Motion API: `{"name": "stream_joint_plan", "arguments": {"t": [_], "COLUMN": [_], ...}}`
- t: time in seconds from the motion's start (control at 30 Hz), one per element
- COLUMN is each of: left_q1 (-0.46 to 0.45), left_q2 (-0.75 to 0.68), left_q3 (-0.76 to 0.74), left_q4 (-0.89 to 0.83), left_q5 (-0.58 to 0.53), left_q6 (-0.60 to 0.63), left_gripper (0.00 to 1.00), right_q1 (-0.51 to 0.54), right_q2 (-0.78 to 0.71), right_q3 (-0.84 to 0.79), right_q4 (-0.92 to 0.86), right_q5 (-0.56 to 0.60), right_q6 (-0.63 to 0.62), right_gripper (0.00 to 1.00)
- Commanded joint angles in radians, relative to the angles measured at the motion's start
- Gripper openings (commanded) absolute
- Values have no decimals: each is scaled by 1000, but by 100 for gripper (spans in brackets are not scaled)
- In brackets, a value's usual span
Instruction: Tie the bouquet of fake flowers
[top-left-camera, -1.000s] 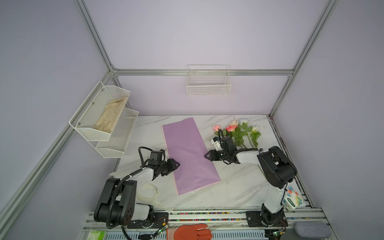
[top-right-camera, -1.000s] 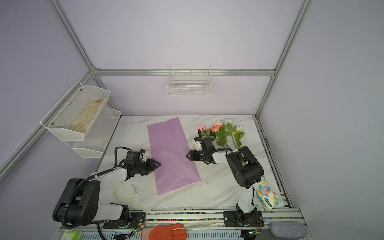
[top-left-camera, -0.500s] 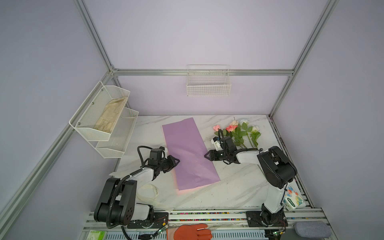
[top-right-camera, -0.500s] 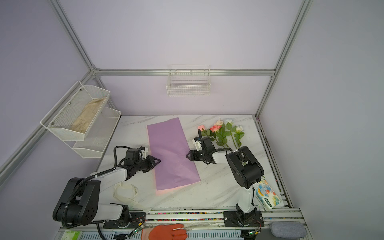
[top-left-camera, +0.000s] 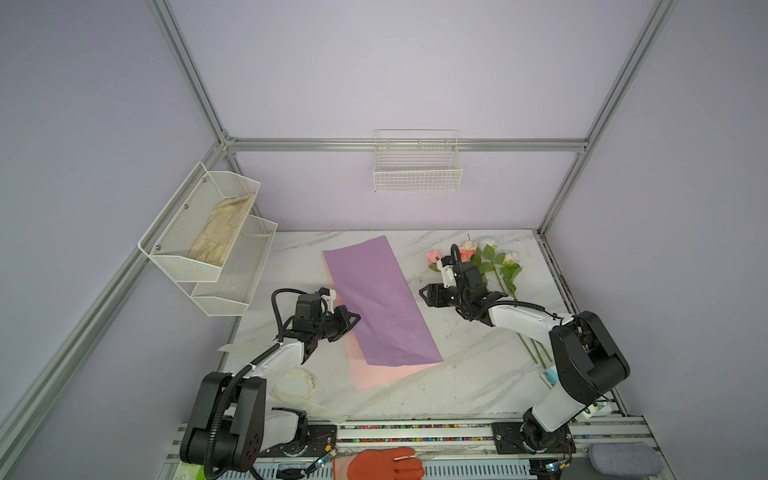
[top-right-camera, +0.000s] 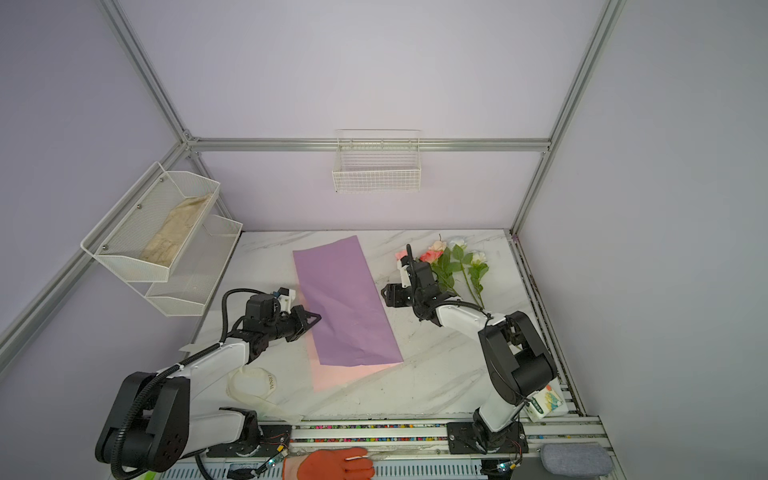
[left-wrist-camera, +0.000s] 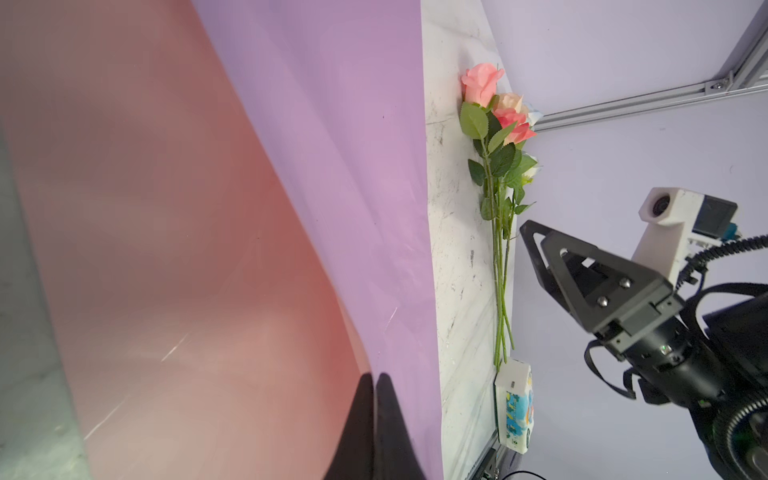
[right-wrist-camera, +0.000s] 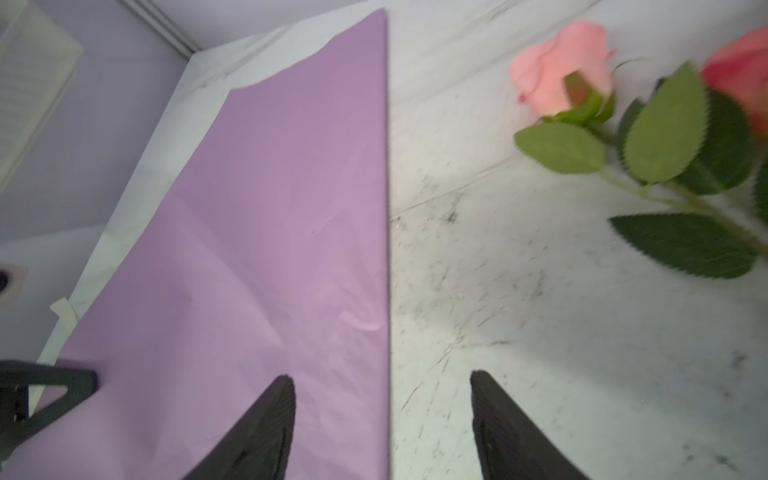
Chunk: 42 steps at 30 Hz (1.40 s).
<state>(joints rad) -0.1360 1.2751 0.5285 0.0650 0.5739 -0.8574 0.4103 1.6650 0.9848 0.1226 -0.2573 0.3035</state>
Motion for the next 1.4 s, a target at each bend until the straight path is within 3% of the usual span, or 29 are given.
{"name": "stream_joint_plan", "arguments": {"t": [0.0,0.3,0.73,0.87,0.93,1.03,1.2,1.3,1.37], "left_q1": [-4,-21,-65,-74,-80,-91,-101,-103,-107], "left_q2": [-13,-18,33,42,46,53,89,107,114], "left_q3": [103,152,221,246,267,307,375,401,411], "left_q4": [2,-4,-9,-15,-22,-24,-33,-43,-46], "left_q5": [40,66,61,58,52,42,32,32,27], "left_q6": [-9,-22,-20,-20,-24,-28,-43,-43,-44], "left_gripper": [0,0,0,0,0,0,0,0,0], "right_q1": [-110,-211,-393,-407,-400,-334,-15,121,188], "right_q2": [108,289,335,281,207,44,-239,-391,-473], "right_q3": [49,205,261,268,235,110,-105,-256,-339], "right_q4": [-66,-122,-131,-158,-126,5,168,325,419], "right_q5": [-48,16,5,-85,-214,-287,-177,-133,-192], "right_q6": [-18,-55,-38,-113,-122,-92,-284,-312,-363], "right_gripper": [68,71,73,73,73,72,71,72,73]}}
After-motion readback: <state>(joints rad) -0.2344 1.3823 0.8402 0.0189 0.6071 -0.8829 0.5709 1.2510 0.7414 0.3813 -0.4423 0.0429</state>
